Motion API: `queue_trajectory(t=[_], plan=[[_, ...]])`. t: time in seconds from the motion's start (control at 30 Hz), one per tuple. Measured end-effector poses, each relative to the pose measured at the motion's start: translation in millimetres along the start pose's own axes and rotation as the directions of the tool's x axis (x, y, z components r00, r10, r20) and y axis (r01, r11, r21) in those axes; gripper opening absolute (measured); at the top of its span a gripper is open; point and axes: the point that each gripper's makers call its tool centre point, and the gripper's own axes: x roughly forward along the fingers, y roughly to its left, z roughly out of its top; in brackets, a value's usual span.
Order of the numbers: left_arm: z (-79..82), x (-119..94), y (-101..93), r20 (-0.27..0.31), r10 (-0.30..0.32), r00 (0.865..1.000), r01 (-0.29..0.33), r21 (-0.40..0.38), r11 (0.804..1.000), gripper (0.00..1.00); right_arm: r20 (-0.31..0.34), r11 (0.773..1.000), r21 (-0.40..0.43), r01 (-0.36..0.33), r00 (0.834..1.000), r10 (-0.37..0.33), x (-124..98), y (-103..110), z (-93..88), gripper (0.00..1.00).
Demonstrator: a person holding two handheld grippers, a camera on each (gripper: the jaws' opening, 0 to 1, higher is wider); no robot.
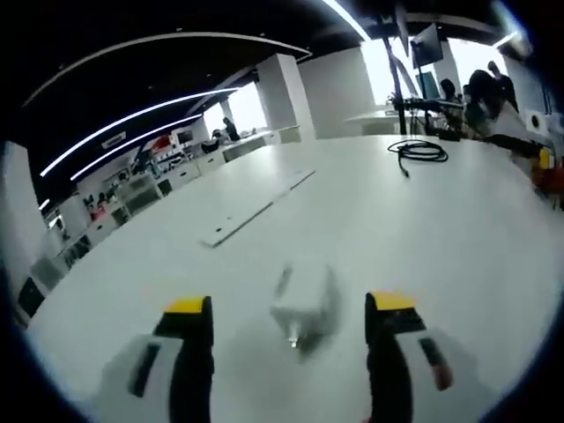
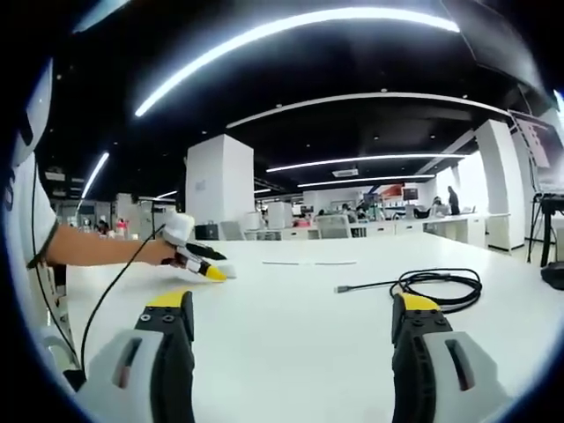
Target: Plug the desk Type‑C cable into the charger adapter.
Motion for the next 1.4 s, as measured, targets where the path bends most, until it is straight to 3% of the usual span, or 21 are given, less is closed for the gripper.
queue_trajectory(t=[0.13, 0.3, 0.47, 0.63, 0.8, 0.97, 1.4], plan=[[6.7, 3, 6.0, 0.015, -0.026, 1.000, 0.026, -0.008, 1.000, 0.56, 0.001, 1.000, 0.003, -0.003, 1.000, 0.003, -1, 1, -0.2, 0.94], [2.6, 9, 10.9, -0.041, -0.070, 0.997, 0.071, 0.017, 0.997, 0.53, 0.004, 1.000, 0.005, -0.003, 1.000, 0.003, -2, 1, -0.4, 0.94], [7.6, 13, -2.8, -0.024, -0.138, 0.990, 0.138, 0.021, 0.990, 0.38, 0.015, 1.000, 0.007, -0.004, 1.000, 0.004, -5, 1, -1.1, 0.93], [0.1, 17, 4.0, -0.073, -0.151, 0.986, 0.154, 0.037, 0.987, 0.36, 0.020, 1.000, 0.018, 0.003, 1.000, -0.003, -6, -2, -1.6, 0.93], [1.4, 19, -5.3, -0.106, -0.174, 0.979, 0.180, 0.048, 0.982, 0.35, 0.025, 1.000, 0.016, 0.009, 1.000, -0.009, -8, -3, -1.2, 0.93], [-3.4, 20, -4.0, -0.144, -0.213, 0.966, 0.224, 0.065, 0.972, 0.27, 0.033, 1.000, 0.022, 0.014, 0.999, -0.014, -10, -7, 0.4, 0.92], [-3.8, 22, -13.6, -0.235, -0.220, 0.947, 0.249, 0.103, 0.963, 0.27, 0.036, 1.000, 0.022, 0.016, 0.999, -0.017, -13, -9, 0.4, 0.92]])
